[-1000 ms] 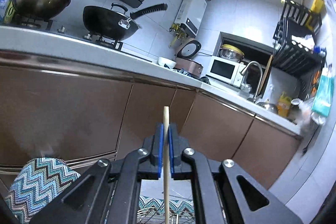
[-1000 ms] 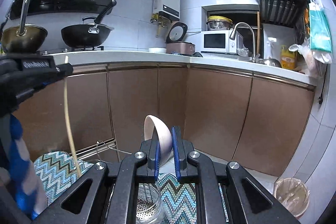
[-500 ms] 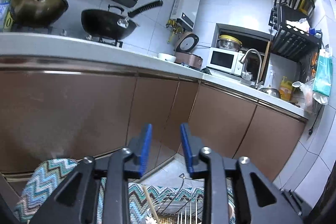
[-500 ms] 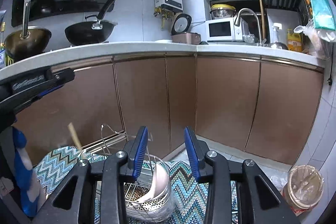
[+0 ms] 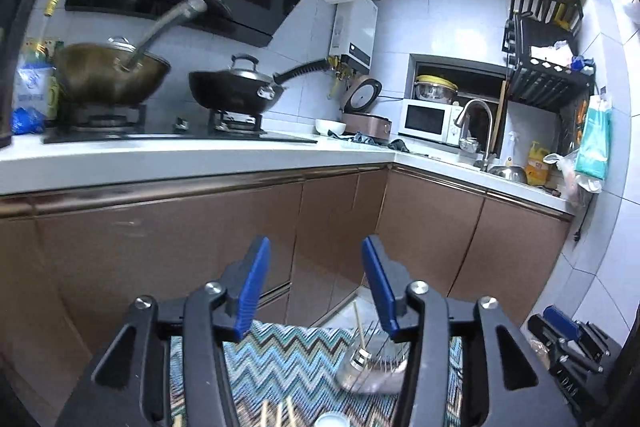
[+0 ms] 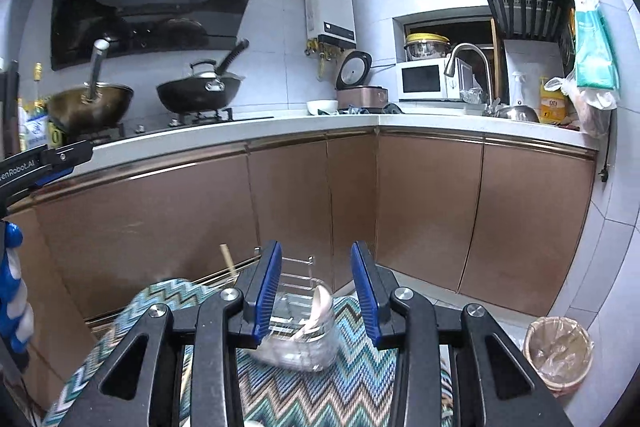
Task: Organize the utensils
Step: 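Withdraw both open tools from the holder back over the utensils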
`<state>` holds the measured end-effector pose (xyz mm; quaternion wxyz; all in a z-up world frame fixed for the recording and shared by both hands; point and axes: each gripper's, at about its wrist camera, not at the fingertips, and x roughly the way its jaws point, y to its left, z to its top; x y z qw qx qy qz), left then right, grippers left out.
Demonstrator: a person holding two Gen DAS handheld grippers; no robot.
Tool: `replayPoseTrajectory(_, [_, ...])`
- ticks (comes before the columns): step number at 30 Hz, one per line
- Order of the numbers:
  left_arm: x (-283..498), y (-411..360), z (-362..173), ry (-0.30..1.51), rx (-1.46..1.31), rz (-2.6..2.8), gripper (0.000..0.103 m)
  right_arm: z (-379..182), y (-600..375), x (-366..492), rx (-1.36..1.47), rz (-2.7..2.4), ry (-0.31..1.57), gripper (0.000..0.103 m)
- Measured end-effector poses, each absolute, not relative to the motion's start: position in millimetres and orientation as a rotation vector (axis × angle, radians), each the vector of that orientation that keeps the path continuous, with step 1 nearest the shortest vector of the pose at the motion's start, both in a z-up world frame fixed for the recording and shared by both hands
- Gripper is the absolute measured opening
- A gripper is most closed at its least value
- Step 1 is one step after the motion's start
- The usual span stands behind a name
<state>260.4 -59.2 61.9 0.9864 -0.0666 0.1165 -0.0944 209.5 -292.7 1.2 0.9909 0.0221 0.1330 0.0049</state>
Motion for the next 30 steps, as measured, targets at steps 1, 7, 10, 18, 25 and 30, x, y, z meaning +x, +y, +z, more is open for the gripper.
replayPoseTrajectory(1, [249.1, -51.0, 65.7, 0.237, -0.132, -0.189, 0.046, 4.3, -291.9, 201.0, 0.048, 0.014, 0.264, 0.034])
replayPoseTrajectory(7, [189.6, -7.2, 78.7, 0.255, -0.141, -0.178, 0.046, 12.8, -287.4, 143.1, 0.081, 0.042, 0.262, 0.034])
replayPoseTrajectory(10, [165.0, 8.5, 79.5, 0.27, -0.132, -0.163, 0.046, 11.5, -284.4, 123.0, 0.097, 0.059, 0.272, 0.034])
replayPoseTrajectory(18, [127.8, 29.7, 59.4, 0.393, -0.113, -0.196, 0.046, 0.6, -278.8, 98.2, 0.127, 0.103, 0.324, 0.034])
replayPoseTrajectory(25, [143.6, 13.6, 16.2, 0.558, -0.092, -0.301, 0.046, -31.7, -284.6, 115.4, 0.182, 0.152, 0.444, 0.034])
replayPoseTrajectory(30, [185.5, -4.9, -28.9, 0.726, -0.105, -0.373, 0.046, -70.2, -285.9, 143.5, 0.206, 0.198, 0.566, 0.034])
